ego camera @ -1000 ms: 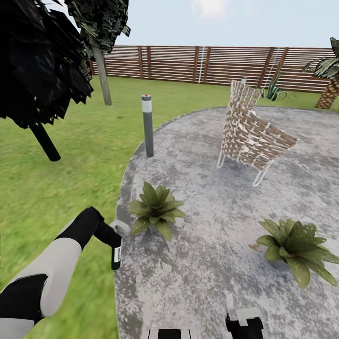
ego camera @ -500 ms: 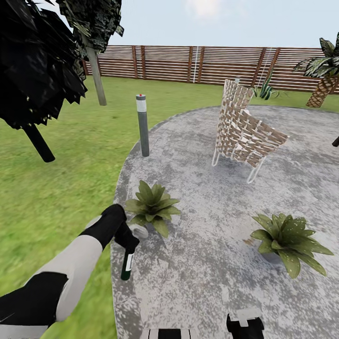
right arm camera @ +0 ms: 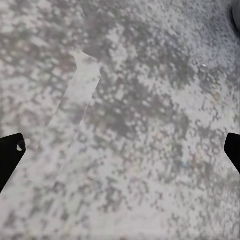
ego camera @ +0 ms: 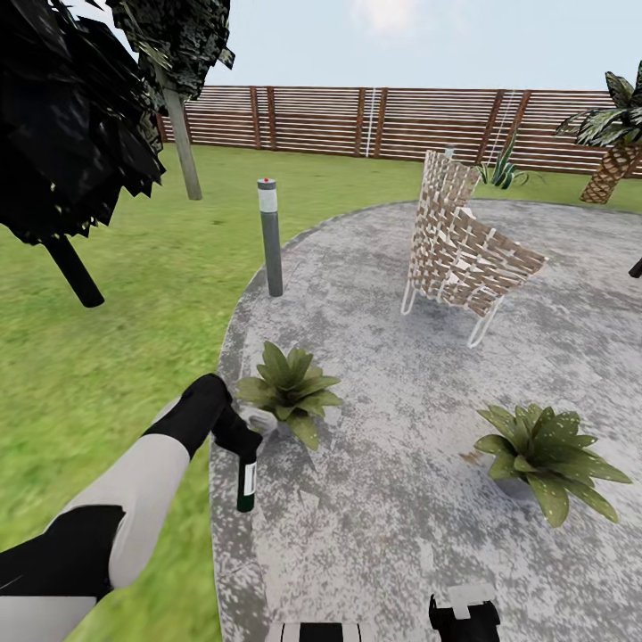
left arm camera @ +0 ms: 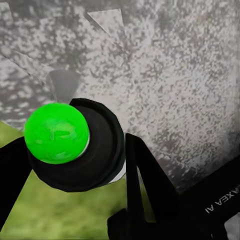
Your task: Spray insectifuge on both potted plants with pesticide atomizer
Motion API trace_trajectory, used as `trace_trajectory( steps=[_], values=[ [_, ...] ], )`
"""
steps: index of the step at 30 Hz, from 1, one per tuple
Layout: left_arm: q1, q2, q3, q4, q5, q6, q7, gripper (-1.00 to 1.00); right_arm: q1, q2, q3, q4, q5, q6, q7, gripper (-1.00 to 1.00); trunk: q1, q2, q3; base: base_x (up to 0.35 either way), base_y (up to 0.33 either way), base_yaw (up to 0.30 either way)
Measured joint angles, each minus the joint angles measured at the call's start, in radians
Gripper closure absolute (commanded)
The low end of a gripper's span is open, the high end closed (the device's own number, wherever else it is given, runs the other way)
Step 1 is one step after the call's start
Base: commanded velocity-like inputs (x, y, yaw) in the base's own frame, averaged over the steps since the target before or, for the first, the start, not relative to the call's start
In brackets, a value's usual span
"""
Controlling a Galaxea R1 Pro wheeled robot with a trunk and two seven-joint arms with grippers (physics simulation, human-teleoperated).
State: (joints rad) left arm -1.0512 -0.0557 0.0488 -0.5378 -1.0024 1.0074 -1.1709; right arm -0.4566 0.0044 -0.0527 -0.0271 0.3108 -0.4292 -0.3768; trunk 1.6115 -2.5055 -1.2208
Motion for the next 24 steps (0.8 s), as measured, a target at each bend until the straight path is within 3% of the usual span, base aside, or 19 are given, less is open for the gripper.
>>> trace_trajectory(
  steps=[3,9,24],
  values=[
    [0.015,0.009,0.001,-0.001,-0.003,-0.002,0.012,1.00,0.000,0.001,0.000,0.000,-0.001,0.000,0.000,-1.00,0.000,0.000,0.000,0.000,0.000,-0.007],
    [0.026,0.002,0.008,-0.003,0.010,0.001,0.138,1.00,0.000,0.000,-0.001,0.000,-0.002,0.000,0.000,-1.00,0.000,0.000,0.000,0.000,0.000,-0.217],
    [-0.004,0.016,0.001,-0.002,-0.001,0.006,0.149,1.00,0.000,0.000,-0.001,0.000,0.000,0.000,0.000,-1.00,0.000,0.000,0.000,0.000,0.000,-0.029]
  ],
)
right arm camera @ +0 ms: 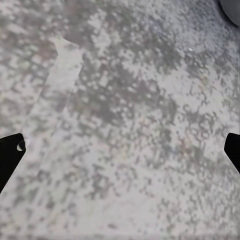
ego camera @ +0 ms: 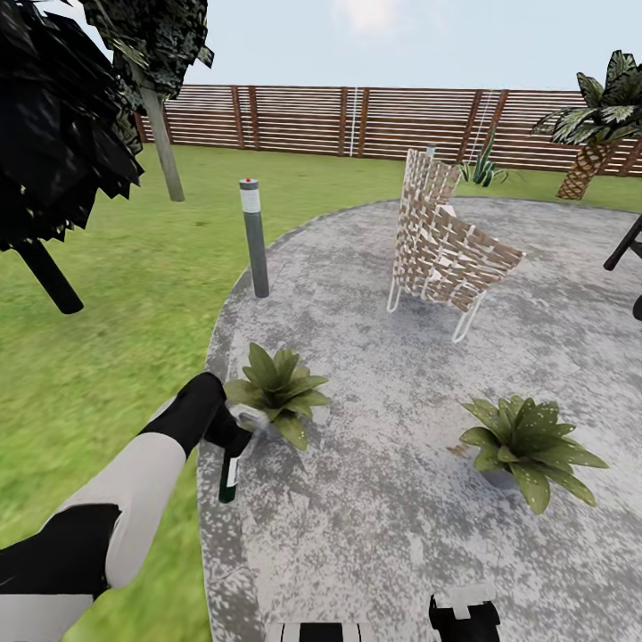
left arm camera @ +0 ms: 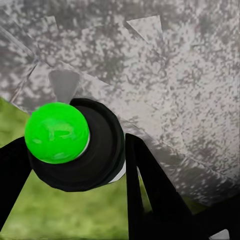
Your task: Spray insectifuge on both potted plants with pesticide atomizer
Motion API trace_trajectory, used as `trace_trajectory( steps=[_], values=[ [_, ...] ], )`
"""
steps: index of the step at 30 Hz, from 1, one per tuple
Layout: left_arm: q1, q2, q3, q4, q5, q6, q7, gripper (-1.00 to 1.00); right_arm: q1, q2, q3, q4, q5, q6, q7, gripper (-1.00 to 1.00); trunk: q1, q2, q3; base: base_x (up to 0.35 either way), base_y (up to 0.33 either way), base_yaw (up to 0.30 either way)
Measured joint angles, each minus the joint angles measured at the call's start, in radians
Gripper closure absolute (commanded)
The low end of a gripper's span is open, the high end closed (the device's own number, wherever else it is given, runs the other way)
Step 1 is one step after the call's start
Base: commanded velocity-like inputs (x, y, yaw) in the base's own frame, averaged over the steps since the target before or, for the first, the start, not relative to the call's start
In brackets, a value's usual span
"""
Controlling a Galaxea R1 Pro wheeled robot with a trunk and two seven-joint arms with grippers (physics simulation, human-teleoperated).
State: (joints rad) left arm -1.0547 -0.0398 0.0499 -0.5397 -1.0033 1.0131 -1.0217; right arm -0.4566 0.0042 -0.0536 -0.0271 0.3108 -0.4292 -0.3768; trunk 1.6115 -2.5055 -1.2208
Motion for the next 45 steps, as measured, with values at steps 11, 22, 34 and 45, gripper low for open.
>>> trace_trajectory(
  steps=[11,22,34,45],
  values=[
    [0.009,0.004,-0.014,0.004,0.004,0.002,-0.001,1.00,0.000,0.000,0.000,0.000,0.000,0.000,-0.001,-1.00,0.000,0.000,0.000,0.101,-0.115,0.098],
    [0.078,-0.030,-0.004,0.015,-0.055,0.004,-0.003,1.00,0.000,0.000,0.001,0.000,0.000,0.000,0.000,-1.00,0.000,0.000,0.000,0.003,-0.090,0.030],
    [0.109,-0.013,-0.008,0.014,-0.057,0.001,-0.038,1.00,0.003,-0.003,-0.001,0.000,0.001,0.002,0.001,-1.00,0.000,0.000,0.000,0.082,-0.063,0.064],
    [-0.234,-0.079,-0.132,0.300,-0.115,-0.003,-0.232,1.00,0.006,-0.007,0.001,0.000,0.002,0.004,0.001,-1.00,0.000,0.000,0.000,0.000,0.000,0.000]
  ],
)
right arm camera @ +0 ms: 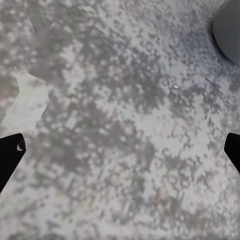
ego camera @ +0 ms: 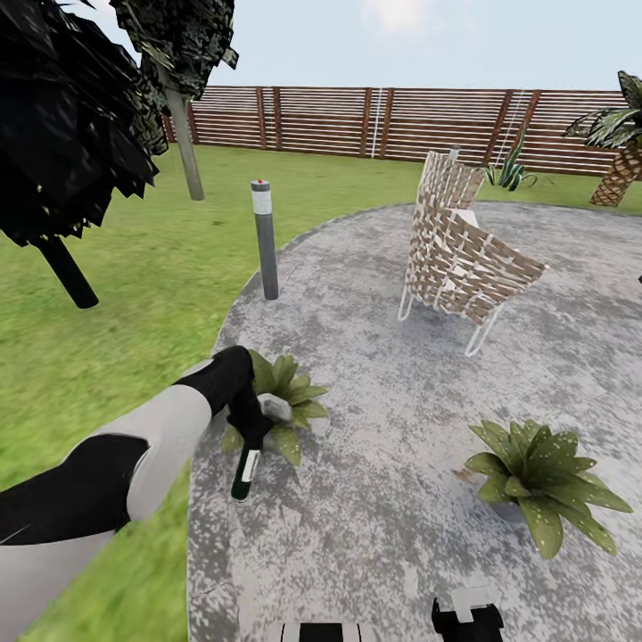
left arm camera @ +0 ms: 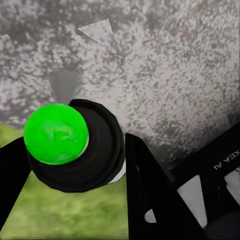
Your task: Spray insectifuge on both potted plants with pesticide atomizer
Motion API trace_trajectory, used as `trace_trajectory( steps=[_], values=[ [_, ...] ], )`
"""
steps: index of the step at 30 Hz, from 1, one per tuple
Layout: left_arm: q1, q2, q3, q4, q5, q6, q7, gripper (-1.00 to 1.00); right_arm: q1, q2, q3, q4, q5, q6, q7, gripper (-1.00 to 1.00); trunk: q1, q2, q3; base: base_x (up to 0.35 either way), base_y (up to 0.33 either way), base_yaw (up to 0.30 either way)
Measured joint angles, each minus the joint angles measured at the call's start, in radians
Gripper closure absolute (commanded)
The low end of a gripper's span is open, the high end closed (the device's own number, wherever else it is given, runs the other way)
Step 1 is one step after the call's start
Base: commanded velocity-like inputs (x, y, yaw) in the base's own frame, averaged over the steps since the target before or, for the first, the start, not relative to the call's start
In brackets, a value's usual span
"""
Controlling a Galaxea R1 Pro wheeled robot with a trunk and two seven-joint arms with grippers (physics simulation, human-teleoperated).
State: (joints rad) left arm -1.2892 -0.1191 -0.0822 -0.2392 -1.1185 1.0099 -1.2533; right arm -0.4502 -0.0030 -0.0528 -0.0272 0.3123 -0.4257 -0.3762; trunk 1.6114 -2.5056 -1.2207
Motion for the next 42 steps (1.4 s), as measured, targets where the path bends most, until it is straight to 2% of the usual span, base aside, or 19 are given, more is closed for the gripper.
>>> trace_trajectory(
  steps=[3,5,9,16,20,22,23,24,25,27,29,34,42],
  values=[
    [-0.061,0.002,-0.002,0.034,-0.007,-0.001,-0.001,1.00,0.000,0.000,0.000,0.000,0.000,0.000,0.000,-1.00,0.000,0.000,0.000,0.000,0.000,0.000],
    [-0.072,0.004,-0.004,0.038,-0.026,-0.001,-0.002,1.00,0.000,0.000,0.000,0.000,0.000,0.000,0.000,-1.00,0.000,0.000,0.000,0.000,0.000,0.000],
    [-0.067,0.002,-0.004,0.040,-0.047,0.000,-0.003,1.00,0.000,0.000,0.000,0.000,0.000,0.000,0.000,-1.00,0.000,0.000,0.000,0.000,0.000,0.000],
    [-0.072,0.001,0.000,0.039,-0.047,0.001,-0.005,1.00,0.000,0.000,-0.001,0.000,0.000,0.000,0.001,-1.00,0.000,0.000,0.000,0.170,0.000,0.000],
    [-0.075,-0.002,-0.003,0.037,-0.050,-0.002,-0.058,1.00,0.000,0.000,-0.001,0.000,0.000,0.000,0.000,-1.00,0.000,0.000,0.000,0.273,0.000,0.000],
    [-0.078,-0.005,-0.030,0.034,-0.082,-0.006,-0.128,1.00,0.000,0.000,-0.001,0.000,0.000,0.000,0.000,-1.00,0.000,0.000,0.000,0.049,0.000,0.000],
    [-0.086,-0.016,-0.079,0.022,-0.182,-0.010,-0.281,1.00,0.000,0.000,0.000,0.000,0.000,0.000,0.001,-1.00,0.000,0.000,0.000,0.006,0.000,0.000],
    [-0.102,-0.020,-0.108,0.018,-0.292,-0.010,-0.307,1.00,0.000,0.000,-0.001,0.000,0.000,0.000,0.000,-1.00,0.000,0.000,0.000,0.001,0.000,0.000],
    [-0.111,-0.019,-0.111,-0.013,-0.388,-0.011,-0.308,1.00,0.000,0.000,-0.001,0.000,0.000,0.000,0.000,-1.00,0.000,0.000,0.000,0.000,0.000,0.000],
    [-0.110,-0.019,-0.104,-0.038,-0.415,-0.013,-0.308,1.00,0.000,0.000,0.000,0.000,0.000,0.000,0.000,-1.00,0.000,0.000,0.000,0.000,0.000,0.000],
    [-0.109,-0.020,-0.103,-0.048,-0.423,-0.014,-0.307,1.00,0.000,0.000,-0.001,0.000,0.000,0.000,0.000,-1.00,0.000,0.000,0.000,0.000,0.000,0.000],
    [-0.113,-0.031,-0.103,-0.052,-0.427,-0.015,-0.307,1.00,0.000,0.000,-0.001,0.000,0.000,0.000,0.000,-1.00,0.000,0.000,0.000,0.000,0.000,0.000],
    [-0.092,-0.016,-0.107,-0.045,-0.431,-0.023,-0.307,1.00,0.000,0.000,-0.001,0.000,0.000,0.000,0.000,-1.00,0.000,0.000,0.000,0.000,0.000,0.000]
  ],
)
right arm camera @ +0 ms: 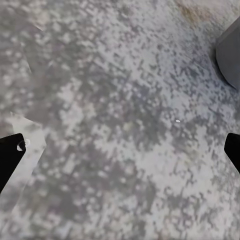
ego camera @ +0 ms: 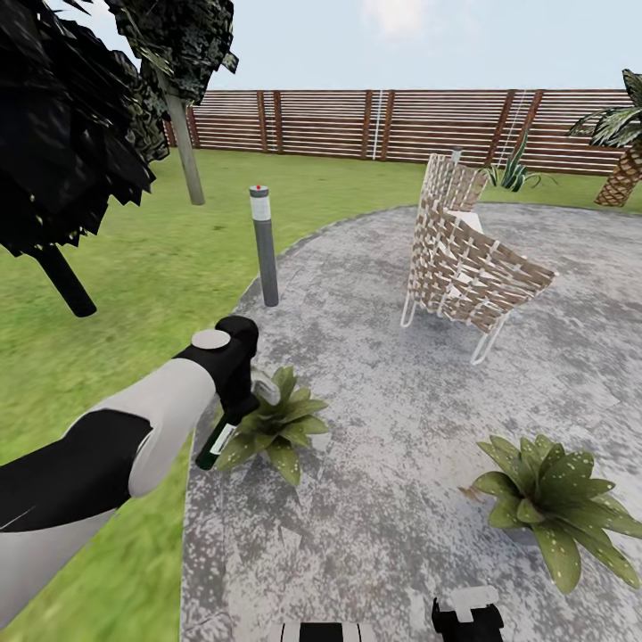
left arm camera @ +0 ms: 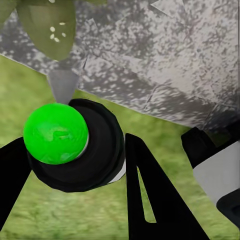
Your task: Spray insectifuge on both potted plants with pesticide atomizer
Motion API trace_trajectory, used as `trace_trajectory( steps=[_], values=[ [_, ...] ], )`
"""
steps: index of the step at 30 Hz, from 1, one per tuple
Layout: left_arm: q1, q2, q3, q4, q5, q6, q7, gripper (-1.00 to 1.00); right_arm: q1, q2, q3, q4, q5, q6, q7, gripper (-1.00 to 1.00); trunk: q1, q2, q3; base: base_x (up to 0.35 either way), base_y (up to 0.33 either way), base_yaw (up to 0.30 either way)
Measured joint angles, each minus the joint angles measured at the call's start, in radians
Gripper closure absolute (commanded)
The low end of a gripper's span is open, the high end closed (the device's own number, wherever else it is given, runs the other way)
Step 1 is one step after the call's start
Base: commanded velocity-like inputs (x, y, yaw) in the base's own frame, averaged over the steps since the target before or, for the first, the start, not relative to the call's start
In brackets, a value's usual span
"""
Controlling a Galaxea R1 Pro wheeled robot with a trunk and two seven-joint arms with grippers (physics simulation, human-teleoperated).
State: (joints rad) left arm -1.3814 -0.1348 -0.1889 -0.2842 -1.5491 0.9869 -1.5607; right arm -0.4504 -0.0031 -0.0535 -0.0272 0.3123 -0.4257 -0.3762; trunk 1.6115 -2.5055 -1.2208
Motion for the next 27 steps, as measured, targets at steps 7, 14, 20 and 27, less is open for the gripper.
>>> trace_trajectory(
  steps=[7,14,20,27],
  values=[
    [0.047,-0.039,0.003,-0.004,0.002,0.001,0.000,1.00,0.000,0.000,0.000,0.000,0.000,0.000,0.000,-1.00,0.000,0.000,0.000,0.008,0.013,0.000],
    [0.046,-0.040,0.002,-0.009,-0.003,0.001,0.000,1.00,0.000,0.001,0.001,-0.001,0.000,0.000,0.001,-1.00,0.000,0.000,0.000,0.137,0.242,-0.024],
    [0.044,-0.040,0.001,-0.009,-0.004,0.001,0.000,1.00,0.000,0.000,0.001,-0.001,0.000,0.000,0.000,-1.00,-0.001,0.000,0.000,0.231,0.130,-0.226],
    [0.041,-0.039,-0.011,-0.009,-0.007,0.001,0.000,1.00,0.000,0.000,0.000,0.000,0.000,0.000,0.000,-1.00,0.000,0.000,0.000,0.015,0.002,-0.011]
  ],
)
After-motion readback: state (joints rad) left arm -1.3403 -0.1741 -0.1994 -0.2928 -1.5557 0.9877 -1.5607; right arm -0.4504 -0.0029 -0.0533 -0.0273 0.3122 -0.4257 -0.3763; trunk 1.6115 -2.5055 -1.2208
